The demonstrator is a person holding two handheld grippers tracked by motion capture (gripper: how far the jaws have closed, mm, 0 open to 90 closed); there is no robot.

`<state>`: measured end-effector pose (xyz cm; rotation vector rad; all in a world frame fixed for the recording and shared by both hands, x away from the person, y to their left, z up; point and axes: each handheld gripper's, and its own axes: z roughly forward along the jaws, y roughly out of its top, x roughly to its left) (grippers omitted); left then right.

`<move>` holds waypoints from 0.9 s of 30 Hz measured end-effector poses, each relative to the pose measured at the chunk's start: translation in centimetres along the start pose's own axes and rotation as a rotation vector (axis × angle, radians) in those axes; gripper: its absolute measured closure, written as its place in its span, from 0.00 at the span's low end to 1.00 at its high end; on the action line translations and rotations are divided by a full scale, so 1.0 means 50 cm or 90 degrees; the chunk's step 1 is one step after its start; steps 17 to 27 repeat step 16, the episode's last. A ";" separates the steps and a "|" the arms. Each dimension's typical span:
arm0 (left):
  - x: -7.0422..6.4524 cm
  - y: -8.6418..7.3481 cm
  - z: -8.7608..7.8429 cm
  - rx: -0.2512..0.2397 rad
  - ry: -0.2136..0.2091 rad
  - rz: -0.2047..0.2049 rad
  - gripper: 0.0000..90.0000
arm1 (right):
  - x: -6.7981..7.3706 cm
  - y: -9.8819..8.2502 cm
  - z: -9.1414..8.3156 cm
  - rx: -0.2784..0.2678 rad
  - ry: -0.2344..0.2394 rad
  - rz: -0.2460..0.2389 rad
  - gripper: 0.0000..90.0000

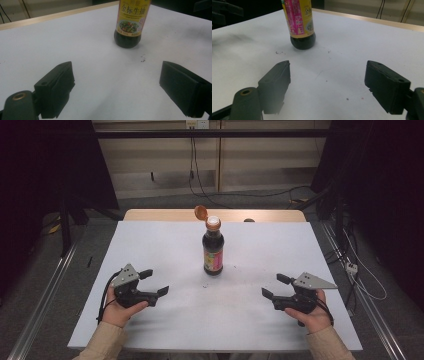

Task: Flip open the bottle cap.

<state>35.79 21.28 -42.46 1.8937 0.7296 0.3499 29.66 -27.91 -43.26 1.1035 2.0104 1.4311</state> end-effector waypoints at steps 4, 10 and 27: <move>0.002 -0.010 -0.013 0.002 0.005 -0.003 0.13 | 0.000 -0.005 -0.004 0.002 -0.002 0.001 0.23; 0.005 -0.019 -0.028 0.000 0.012 -0.004 0.13 | 0.004 -0.011 -0.002 0.004 -0.002 -0.004 0.23; 0.004 -0.020 -0.026 -0.002 0.005 -0.002 0.13 | 0.004 -0.013 -0.002 0.002 -0.006 -0.011 0.23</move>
